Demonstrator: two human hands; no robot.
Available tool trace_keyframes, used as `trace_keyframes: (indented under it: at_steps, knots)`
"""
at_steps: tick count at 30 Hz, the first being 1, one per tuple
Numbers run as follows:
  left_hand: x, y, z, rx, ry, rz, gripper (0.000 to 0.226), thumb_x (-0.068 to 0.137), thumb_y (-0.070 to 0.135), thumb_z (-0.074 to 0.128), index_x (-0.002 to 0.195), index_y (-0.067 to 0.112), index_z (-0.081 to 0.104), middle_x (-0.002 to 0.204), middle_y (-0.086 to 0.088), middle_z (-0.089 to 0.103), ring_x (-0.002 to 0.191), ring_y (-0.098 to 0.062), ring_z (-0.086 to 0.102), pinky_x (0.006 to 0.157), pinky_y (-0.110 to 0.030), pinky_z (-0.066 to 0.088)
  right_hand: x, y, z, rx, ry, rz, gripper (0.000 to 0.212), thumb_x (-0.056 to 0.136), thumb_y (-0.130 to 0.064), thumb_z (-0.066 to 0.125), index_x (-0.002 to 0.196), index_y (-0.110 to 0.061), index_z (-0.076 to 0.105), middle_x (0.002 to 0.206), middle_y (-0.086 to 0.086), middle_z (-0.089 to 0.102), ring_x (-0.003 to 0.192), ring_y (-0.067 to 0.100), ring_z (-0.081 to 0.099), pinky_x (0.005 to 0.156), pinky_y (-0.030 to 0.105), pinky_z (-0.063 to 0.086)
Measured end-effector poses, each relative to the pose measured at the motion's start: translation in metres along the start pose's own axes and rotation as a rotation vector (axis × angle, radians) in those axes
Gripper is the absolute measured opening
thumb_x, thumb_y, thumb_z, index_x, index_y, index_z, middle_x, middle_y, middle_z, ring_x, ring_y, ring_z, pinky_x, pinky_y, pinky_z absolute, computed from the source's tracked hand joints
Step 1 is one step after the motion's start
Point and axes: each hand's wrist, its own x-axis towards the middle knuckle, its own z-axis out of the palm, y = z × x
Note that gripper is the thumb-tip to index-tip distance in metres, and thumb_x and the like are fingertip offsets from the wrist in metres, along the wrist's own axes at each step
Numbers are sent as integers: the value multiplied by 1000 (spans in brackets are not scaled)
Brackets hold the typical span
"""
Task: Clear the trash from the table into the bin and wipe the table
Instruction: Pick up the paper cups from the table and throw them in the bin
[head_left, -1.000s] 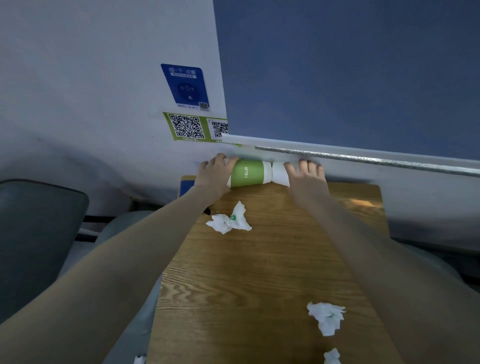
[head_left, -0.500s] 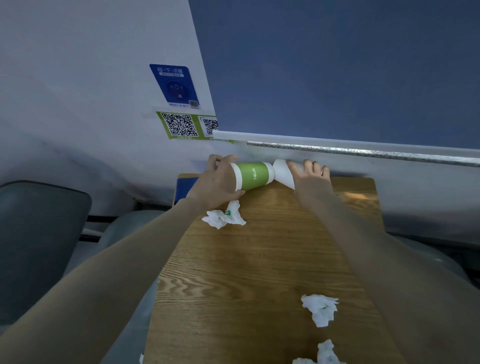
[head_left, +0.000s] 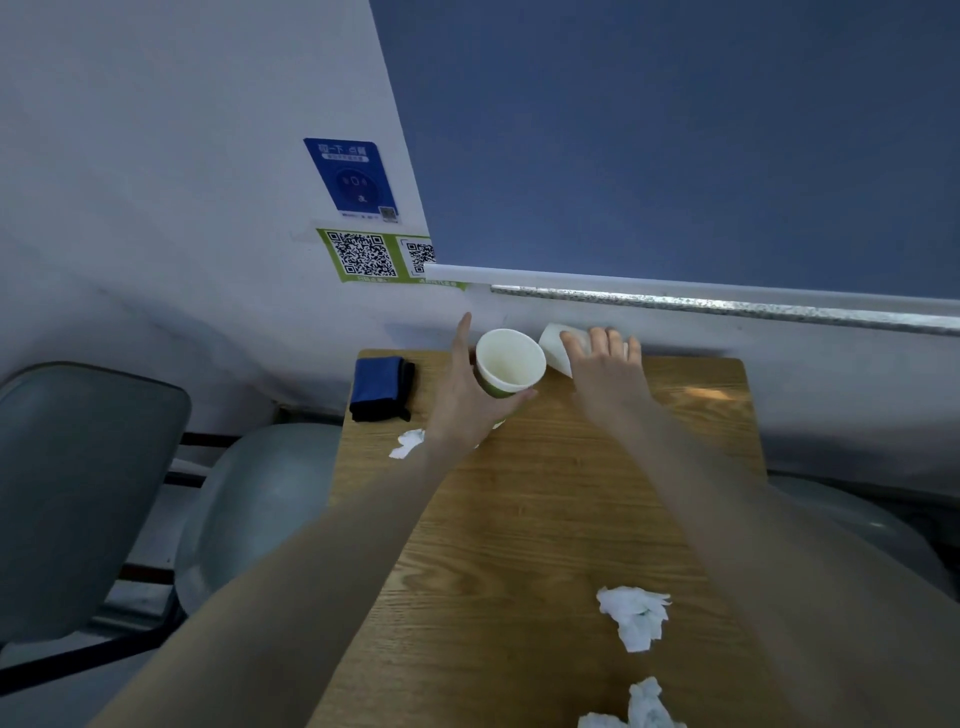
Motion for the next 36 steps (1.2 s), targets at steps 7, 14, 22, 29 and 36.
trace_keyframes:
  at_steps: [7,14,22,29,36]
  knots:
    - [-11,-14,19,52,-45,-87,86,58,59,86,129,35,43,122,13,58,109,-5,53,89,-31,52,-11,21,5,-66,-12,84,84,85,-24,71,153,-21,22,147,21,38,140,39,31,117,55,22]
    - [-42,-13,28,42,-118,-52,90,66,66,78,139,40,32,133,15,52,123,-7,50,101,-38,51,-29,29,14,-20,-71,111,90,89,-42,67,156,-35,6,131,19,49,124,37,46,115,55,23]
    - [-68,-3,19,139,-126,-18,97,65,75,73,143,34,32,135,11,53,124,-10,52,100,-43,52,-50,41,-22,453,-132,188,94,76,-33,80,149,-30,19,133,13,32,118,40,50,101,50,46]
    - [-83,8,10,123,-95,-5,99,65,72,74,145,32,32,137,11,52,126,-10,51,100,-43,53,-67,49,-40,461,42,178,100,76,-55,72,152,-27,12,142,14,37,128,38,42,107,50,36]
    - [-109,6,9,221,-126,20,101,67,69,75,149,39,23,137,9,46,123,-10,49,99,-37,51,-88,49,-26,528,-103,225,90,81,-51,73,152,-29,21,148,12,29,136,36,33,104,50,41]
